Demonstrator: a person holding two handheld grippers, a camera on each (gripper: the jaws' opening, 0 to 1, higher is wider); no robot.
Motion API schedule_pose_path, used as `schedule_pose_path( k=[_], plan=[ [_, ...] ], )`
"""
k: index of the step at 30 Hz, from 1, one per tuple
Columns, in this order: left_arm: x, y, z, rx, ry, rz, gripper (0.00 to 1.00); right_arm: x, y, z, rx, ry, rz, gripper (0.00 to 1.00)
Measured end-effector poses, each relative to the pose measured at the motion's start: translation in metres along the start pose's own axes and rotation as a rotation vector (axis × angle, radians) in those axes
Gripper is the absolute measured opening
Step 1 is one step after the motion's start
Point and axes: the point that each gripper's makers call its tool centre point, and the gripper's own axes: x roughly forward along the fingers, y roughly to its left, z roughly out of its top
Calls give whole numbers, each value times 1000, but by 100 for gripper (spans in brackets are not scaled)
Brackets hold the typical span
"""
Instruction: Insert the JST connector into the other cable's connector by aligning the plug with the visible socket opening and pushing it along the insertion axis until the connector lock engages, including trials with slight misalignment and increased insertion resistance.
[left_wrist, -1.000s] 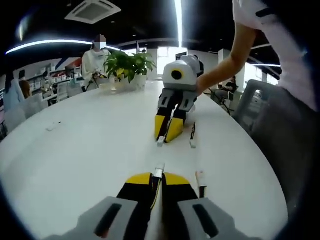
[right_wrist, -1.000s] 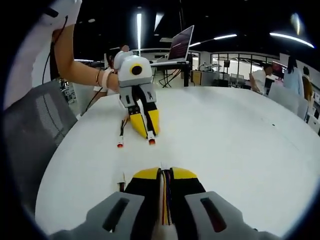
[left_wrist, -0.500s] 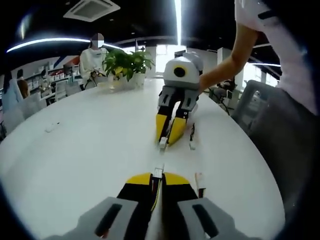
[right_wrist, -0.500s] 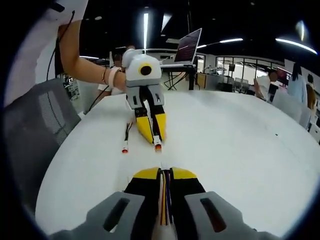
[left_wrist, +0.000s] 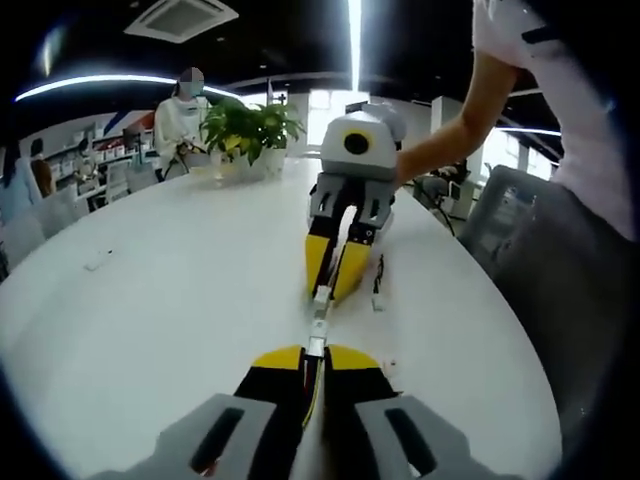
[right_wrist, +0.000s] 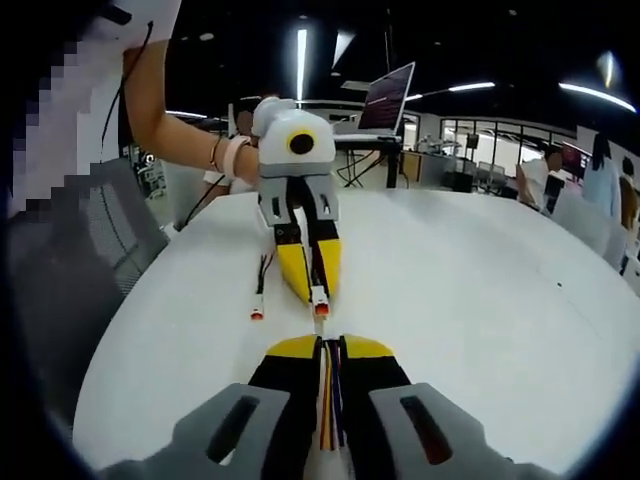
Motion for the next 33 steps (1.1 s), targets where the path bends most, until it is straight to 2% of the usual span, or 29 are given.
schedule_pose_path(
  k=[24,33],
  plan=[
    [1,-7,-2,7,21,-30,1,10,9,1,-26,21,46,4],
    [1,-5,-1,-3,26,-16,1,10,7,1,-23,29,43,4]
  ],
)
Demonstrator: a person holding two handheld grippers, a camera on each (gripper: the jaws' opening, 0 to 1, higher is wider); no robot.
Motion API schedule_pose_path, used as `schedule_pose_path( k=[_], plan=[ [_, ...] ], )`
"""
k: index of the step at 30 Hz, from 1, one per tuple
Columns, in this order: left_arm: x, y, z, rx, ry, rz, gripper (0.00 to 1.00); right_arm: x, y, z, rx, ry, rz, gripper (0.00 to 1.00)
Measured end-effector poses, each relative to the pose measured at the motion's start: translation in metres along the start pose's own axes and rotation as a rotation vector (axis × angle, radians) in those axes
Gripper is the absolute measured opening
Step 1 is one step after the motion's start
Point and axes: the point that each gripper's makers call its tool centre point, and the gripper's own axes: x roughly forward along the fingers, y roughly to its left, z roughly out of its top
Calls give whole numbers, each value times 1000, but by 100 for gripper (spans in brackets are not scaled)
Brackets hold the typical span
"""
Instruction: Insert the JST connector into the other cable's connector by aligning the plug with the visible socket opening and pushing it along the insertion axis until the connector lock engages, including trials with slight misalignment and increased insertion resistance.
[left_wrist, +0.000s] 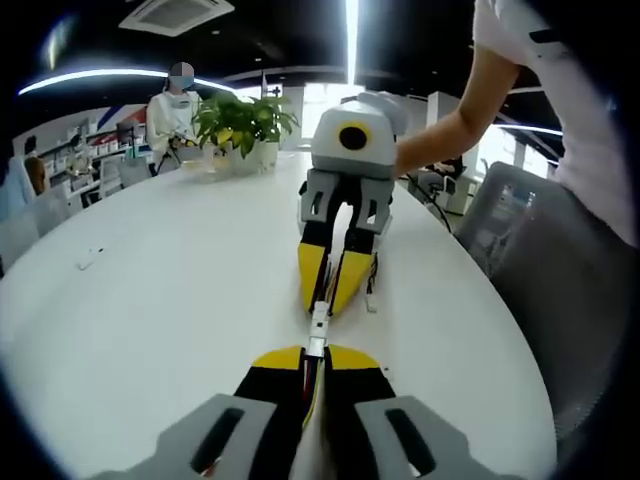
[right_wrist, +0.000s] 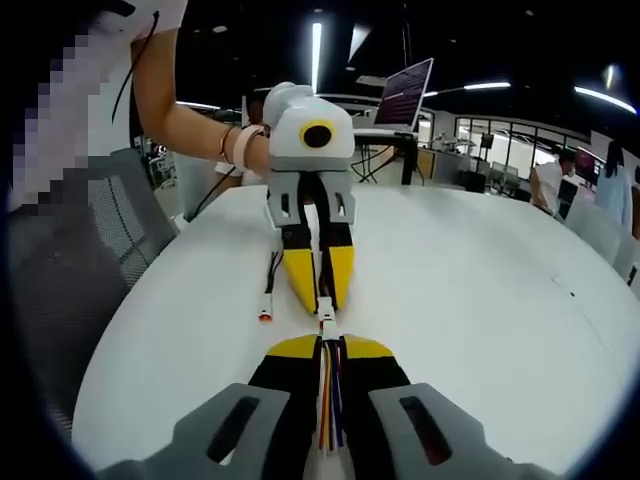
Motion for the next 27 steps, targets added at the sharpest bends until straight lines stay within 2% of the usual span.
schedule_pose_path(
  k=[4,7,17,20,27],
  plan=[
    [-1,0,6,0,-19,2,1,0,0,2,4,-8,3,4],
    [1,-1,4,24,7,-2,1,2,2,4,-12,-1,7,4],
    [6,-5,5,48,21,-20,1,1,5,1,-9,14,31,3],
    [7,-9,11,55,1,-34,0,0,6,4,-14,9,39,3],
    [9,-11,11,99,22,-38,0,-2,8,3,-25,25,53,2]
  ],
)
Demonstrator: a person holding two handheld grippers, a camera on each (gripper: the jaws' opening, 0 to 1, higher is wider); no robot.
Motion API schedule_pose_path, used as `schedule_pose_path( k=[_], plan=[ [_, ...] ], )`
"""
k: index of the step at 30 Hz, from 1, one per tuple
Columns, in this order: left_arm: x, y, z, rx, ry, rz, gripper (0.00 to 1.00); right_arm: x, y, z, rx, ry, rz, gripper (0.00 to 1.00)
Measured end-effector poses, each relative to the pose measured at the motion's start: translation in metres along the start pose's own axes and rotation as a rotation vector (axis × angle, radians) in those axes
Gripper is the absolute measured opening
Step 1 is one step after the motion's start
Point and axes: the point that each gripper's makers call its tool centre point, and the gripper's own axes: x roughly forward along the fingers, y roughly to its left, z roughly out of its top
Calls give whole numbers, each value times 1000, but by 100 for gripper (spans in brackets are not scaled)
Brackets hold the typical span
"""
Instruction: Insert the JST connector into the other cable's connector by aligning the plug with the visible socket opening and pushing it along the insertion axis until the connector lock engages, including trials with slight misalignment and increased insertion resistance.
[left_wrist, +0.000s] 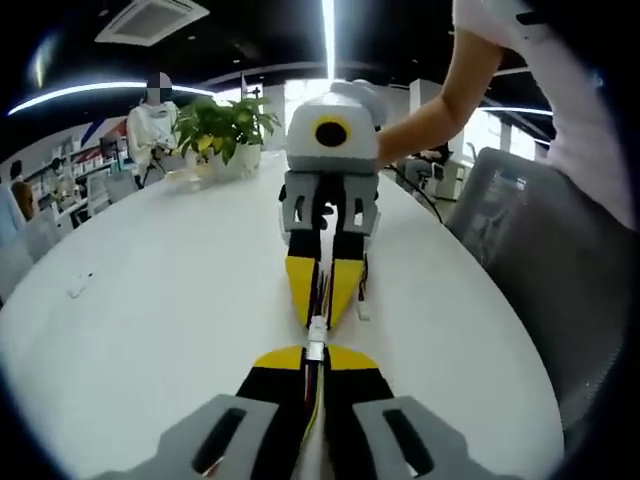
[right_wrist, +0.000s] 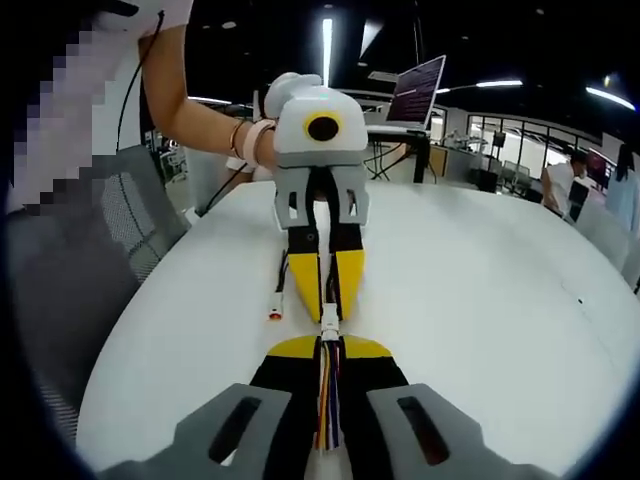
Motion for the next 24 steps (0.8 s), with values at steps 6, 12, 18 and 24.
schedule_pose_path(
  k=[6,12,18,24],
  plan=[
    [-3,4,0,7,5,11,0,1,-6,2,3,-13,-9,2],
    [-5,15,4,17,-6,36,0,-1,-17,5,-8,-25,-33,2],
    [-4,32,6,17,-6,65,0,-2,-35,5,-5,-36,-66,3],
    [2,39,-1,19,9,69,0,2,-38,0,-7,-23,-73,3]
  ],
)
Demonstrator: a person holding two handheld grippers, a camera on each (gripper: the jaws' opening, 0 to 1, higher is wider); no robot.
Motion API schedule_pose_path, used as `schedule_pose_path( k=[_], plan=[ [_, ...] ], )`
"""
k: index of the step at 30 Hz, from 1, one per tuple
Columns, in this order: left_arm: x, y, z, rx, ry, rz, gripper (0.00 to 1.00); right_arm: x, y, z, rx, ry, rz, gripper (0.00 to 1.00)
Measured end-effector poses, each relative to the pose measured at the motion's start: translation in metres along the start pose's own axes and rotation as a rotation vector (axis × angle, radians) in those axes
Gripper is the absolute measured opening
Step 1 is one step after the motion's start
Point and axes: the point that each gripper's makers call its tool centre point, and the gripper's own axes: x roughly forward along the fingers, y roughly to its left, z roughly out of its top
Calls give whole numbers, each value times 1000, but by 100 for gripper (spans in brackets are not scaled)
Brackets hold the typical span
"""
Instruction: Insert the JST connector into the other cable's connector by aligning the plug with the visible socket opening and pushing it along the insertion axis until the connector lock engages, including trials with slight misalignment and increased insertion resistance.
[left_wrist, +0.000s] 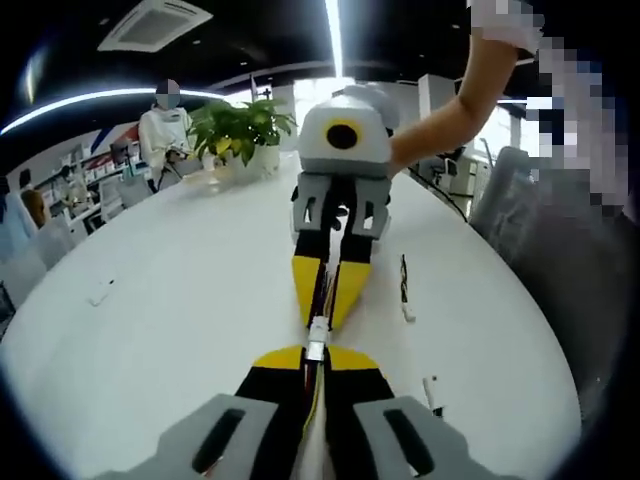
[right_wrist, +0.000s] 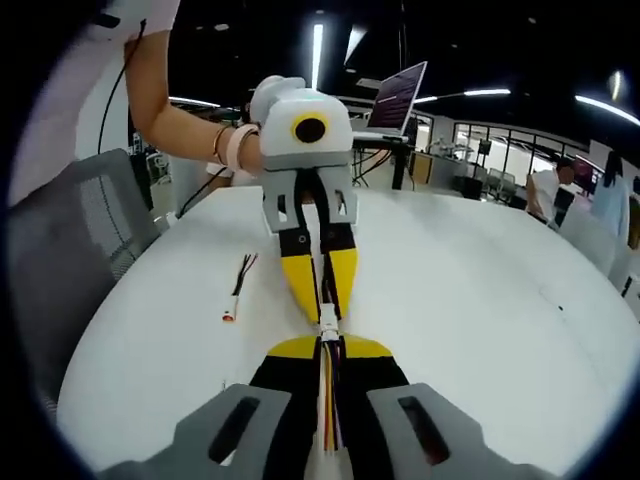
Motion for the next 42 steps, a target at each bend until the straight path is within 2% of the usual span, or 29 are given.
schedule_pose_path(
  k=[6,16,31,42],
  plan=[
    [3,0,-8,-32,4,-15,0,4,1,-7,9,10,13,3],
    [6,0,-12,-30,16,-22,0,8,-1,-13,18,13,23,3],
    [7,4,-13,-39,0,-2,1,8,-6,-16,67,-13,12,4],
    [7,5,-12,-58,2,18,1,6,-8,-16,85,-1,-20,8]
  ],
)
